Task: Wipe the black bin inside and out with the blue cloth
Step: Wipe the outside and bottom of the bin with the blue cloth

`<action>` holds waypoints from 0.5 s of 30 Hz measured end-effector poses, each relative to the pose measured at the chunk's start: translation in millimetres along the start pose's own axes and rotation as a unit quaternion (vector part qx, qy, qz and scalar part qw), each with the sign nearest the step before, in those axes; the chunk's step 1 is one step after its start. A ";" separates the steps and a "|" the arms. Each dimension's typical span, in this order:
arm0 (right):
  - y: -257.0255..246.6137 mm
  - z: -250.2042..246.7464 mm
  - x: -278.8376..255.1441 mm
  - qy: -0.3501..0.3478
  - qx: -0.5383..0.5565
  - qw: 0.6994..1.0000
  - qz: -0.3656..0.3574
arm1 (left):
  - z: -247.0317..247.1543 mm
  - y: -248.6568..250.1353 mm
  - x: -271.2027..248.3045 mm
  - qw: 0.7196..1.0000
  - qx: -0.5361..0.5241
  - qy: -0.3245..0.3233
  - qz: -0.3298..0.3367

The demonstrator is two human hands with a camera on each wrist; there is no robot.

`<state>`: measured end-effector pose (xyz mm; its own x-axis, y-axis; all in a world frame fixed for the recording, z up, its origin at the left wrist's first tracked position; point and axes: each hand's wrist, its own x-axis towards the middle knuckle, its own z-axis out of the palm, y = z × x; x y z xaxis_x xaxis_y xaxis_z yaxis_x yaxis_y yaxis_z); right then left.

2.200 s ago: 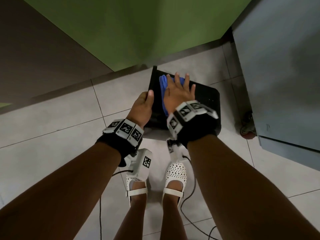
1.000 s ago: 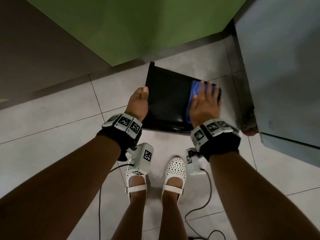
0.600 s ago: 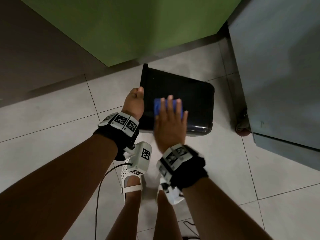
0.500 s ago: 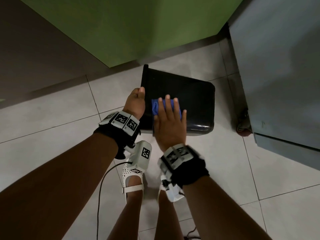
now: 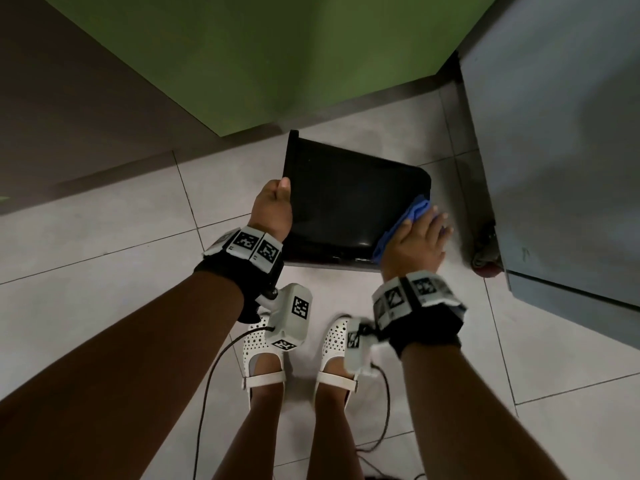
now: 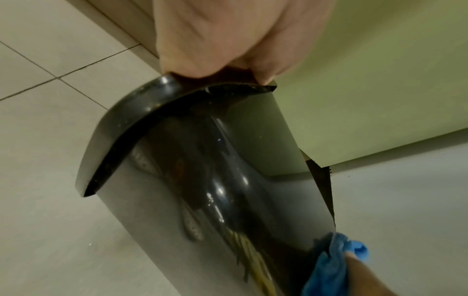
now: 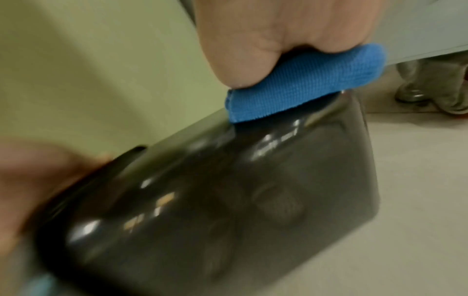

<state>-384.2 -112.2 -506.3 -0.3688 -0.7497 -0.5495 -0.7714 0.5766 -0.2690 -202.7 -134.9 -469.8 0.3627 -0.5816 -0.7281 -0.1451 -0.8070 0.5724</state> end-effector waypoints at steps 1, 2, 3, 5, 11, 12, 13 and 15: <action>-2.3 4.4 -15.5 0.013 -0.025 0.999 -0.022 | -0.7 2.1 0.8 1.000 0.003 -0.005 -0.003; -6.1 8.5 -30.9 0.015 -0.054 0.997 -0.058 | -0.9 2.4 2.6 1.000 0.008 -0.013 -0.004; -11.1 12.9 -43.8 0.007 -0.082 0.991 -0.103 | -1.3 3.9 2.4 1.000 0.011 -0.023 -0.011; -23.1 22.9 -57.0 -0.040 -0.129 0.974 -0.183 | -1.4 3.5 2.5 0.999 0.010 -0.037 -0.016; -56.5 10.0 12.0 -0.064 -0.173 0.949 -0.254 | -4.0 -8.3 2.9 0.998 0.005 -0.061 -0.010; -54.4 4.1 29.3 -0.056 -0.167 0.957 -0.230 | -4.6 -8.6 2.7 0.998 0.006 -0.058 -0.011; -50.6 -1.1 45.1 -0.049 -0.158 0.966 -0.199 | -4.8 -7.1 1.3 0.998 0.005 -0.054 -0.014; -42.2 -10.0 63.9 -0.041 -0.129 0.983 -0.126 | -3.5 -6.1 0.7 0.999 -0.007 -0.043 -0.016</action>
<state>-380.3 -187.6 -522.1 -0.1144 -0.8233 -0.5559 -0.9428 0.2663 -0.2004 -198.3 -130.0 -472.5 0.2863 -0.5629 -0.7754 -0.1221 -0.8241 0.5531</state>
